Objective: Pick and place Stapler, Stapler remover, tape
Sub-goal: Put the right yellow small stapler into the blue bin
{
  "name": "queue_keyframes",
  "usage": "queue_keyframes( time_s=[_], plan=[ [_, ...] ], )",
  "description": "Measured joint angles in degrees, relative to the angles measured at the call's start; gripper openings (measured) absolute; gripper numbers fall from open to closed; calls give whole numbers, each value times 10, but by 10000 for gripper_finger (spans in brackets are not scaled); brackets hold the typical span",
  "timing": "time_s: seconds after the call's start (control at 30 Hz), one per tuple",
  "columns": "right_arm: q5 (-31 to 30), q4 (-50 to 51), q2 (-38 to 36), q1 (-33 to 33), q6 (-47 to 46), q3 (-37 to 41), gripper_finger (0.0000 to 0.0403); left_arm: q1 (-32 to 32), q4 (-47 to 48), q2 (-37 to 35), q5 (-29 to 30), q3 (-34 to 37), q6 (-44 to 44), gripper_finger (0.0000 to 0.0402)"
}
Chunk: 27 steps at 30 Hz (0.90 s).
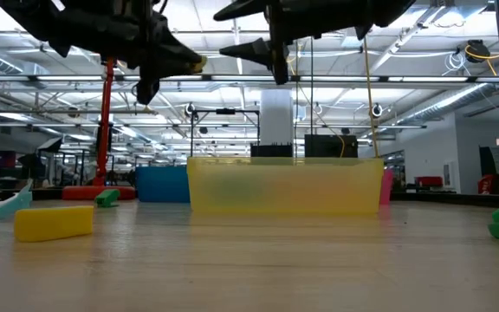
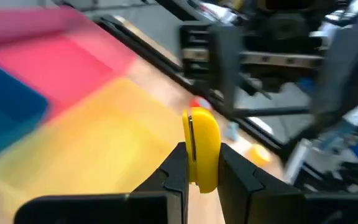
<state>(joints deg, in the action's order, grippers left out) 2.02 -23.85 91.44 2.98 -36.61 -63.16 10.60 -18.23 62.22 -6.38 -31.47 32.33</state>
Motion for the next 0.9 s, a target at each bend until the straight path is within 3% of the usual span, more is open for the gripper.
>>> queue_keyframes(
  time_s=[0.23,0.43,0.9],
  plan=[
    [-3,7,-31,4,42,3,235,98,167,-1,100,0,-81,52],
    [-3,8,-32,7,50,3,235,193,218,55,106,-9,-131,57],
    [-2,34,-32,19,48,3,235,258,401,286,113,-222,-270,62]
  ],
)
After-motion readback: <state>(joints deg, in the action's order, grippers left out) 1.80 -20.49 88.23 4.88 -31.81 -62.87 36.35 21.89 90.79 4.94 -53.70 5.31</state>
